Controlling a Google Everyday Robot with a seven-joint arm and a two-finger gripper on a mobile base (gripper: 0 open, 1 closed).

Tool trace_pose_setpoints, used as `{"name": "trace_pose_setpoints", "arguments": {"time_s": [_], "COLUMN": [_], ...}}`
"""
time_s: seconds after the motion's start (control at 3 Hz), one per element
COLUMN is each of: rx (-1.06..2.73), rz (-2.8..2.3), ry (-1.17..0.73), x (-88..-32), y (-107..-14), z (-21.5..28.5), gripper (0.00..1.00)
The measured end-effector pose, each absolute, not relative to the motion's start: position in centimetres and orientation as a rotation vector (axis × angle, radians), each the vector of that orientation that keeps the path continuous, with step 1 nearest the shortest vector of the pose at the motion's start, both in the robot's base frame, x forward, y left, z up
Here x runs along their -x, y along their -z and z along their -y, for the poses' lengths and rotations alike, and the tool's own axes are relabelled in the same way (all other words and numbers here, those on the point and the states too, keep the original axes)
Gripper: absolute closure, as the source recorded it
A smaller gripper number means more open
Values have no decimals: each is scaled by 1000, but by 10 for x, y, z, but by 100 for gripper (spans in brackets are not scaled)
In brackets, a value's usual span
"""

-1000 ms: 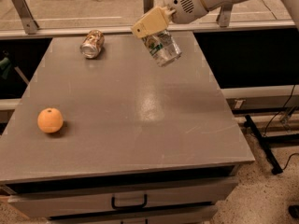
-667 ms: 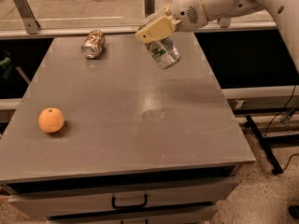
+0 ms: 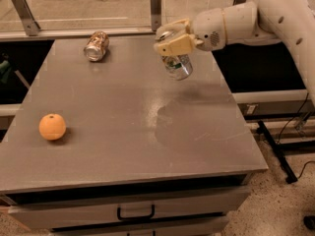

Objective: Place 7up can upright

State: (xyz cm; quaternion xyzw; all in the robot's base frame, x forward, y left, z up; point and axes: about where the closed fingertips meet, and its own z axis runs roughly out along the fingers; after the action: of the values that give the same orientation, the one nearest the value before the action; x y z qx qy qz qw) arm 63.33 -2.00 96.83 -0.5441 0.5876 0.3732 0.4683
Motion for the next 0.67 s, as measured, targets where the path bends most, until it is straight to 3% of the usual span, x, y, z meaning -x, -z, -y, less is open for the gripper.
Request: {"name": "trace_pose_setpoints", "arguments": {"time_s": [0.67], "rx": [1261], "rz": [-1262], "ry": [-1051], "x": [-638], "y": [-955], "z": [36], "gripper": [100]}}
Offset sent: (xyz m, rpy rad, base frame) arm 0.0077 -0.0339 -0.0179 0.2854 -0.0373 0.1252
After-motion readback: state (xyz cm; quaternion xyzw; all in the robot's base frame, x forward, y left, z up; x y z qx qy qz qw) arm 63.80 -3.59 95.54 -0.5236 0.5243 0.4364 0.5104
